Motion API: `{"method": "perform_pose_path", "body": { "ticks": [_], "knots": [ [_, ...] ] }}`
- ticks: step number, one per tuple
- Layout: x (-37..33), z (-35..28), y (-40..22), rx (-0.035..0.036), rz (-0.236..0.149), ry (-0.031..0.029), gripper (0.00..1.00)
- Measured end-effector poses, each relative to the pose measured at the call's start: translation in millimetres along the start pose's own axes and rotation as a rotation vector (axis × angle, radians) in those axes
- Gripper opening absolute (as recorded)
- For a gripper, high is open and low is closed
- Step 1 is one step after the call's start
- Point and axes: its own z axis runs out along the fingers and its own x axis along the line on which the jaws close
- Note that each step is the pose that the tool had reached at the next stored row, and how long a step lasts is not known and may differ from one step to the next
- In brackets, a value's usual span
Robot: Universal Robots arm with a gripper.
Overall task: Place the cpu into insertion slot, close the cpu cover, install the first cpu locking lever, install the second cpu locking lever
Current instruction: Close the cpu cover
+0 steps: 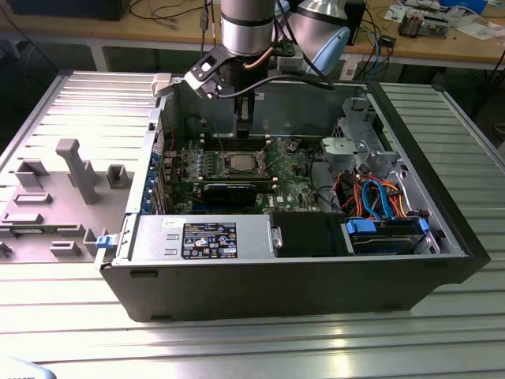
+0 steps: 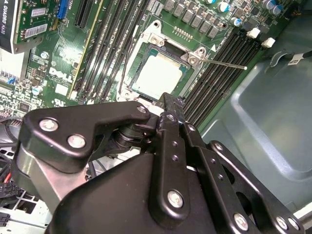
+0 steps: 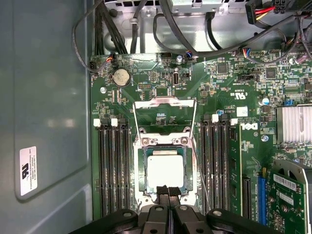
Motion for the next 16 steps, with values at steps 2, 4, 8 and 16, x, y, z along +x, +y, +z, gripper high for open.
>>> {"method": "perform_pose_path", "body": {
  "ticks": [2,4,8,16],
  "knots": [
    [-0.1,0.0,0.3,0.0001,0.000,-0.0001,0.11],
    [-0.1,0.0,3.1,0.0000,0.000,-0.0001,0.11],
    [0.0,0.2,7.5,0.0000,0.000,0.0000,0.11],
    [0.1,0.4,12.7,0.0000,0.000,0.0000,0.11]
  ]
}}
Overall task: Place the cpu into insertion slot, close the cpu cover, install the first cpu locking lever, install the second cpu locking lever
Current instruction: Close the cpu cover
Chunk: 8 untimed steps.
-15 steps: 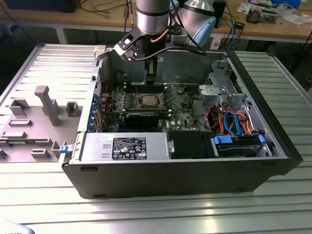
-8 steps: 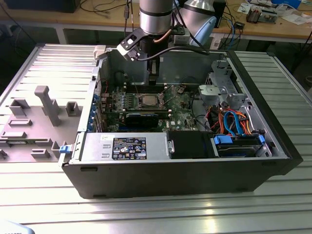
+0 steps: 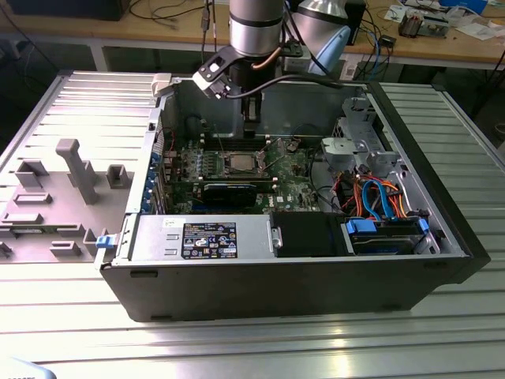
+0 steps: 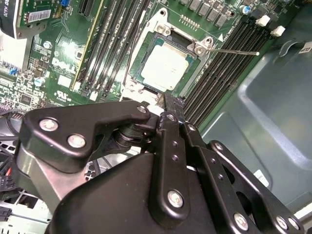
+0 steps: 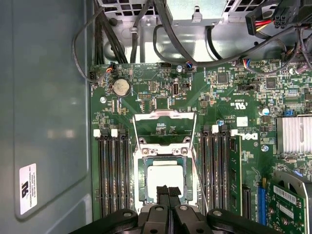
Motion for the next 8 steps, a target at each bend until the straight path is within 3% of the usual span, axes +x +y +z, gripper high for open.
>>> {"method": "perform_pose_path", "body": {
  "ticks": [8],
  "knots": [
    [0.0,0.1,3.5,0.0000,0.000,0.0000,0.11]
  ]
}}
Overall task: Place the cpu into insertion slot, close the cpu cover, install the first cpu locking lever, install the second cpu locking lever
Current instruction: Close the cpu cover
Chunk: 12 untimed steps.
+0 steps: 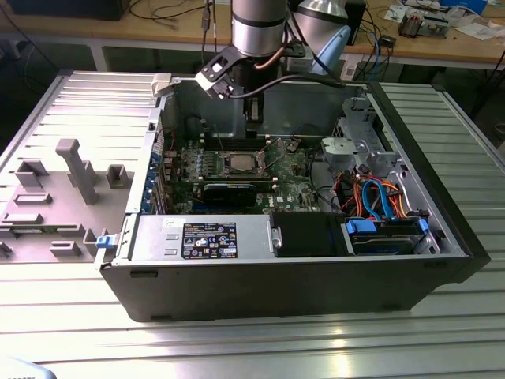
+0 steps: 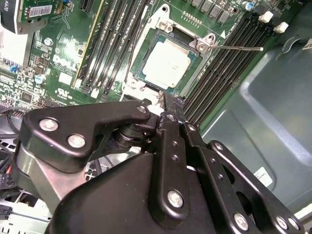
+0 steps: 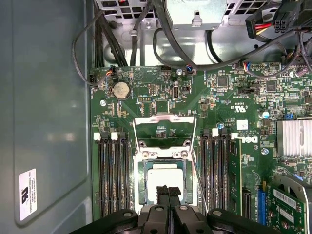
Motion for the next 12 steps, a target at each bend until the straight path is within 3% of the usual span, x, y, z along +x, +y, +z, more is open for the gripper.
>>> {"method": "perform_pose_path", "body": {
  "ticks": [12],
  "knots": [
    [0.1,0.4,6.3,0.0000,0.000,-0.0001,0.11]
  ]
}}
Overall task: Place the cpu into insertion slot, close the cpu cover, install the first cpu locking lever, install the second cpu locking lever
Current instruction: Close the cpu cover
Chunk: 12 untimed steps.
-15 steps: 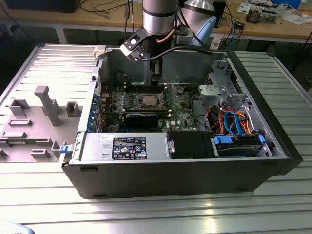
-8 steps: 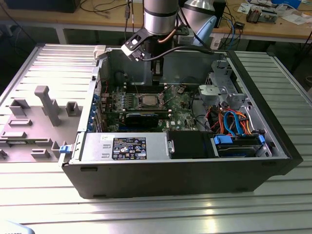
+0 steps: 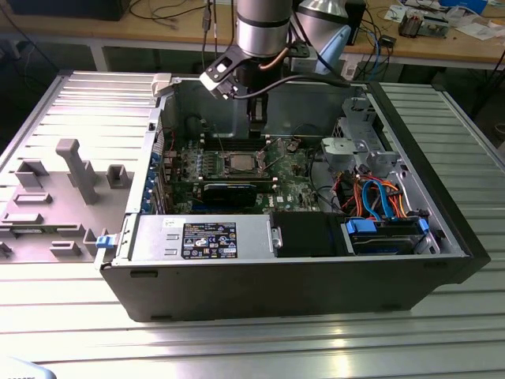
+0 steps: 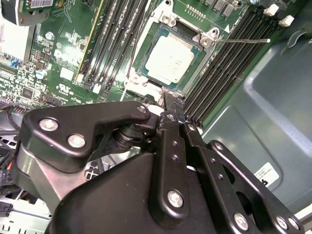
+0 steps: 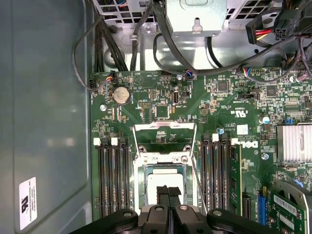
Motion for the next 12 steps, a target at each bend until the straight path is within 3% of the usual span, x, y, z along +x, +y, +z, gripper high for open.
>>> {"method": "perform_pose_path", "body": {
  "ticks": [12],
  "knots": [
    [0.1,0.6,8.7,0.0000,0.000,0.0001,0.11]
  ]
}}
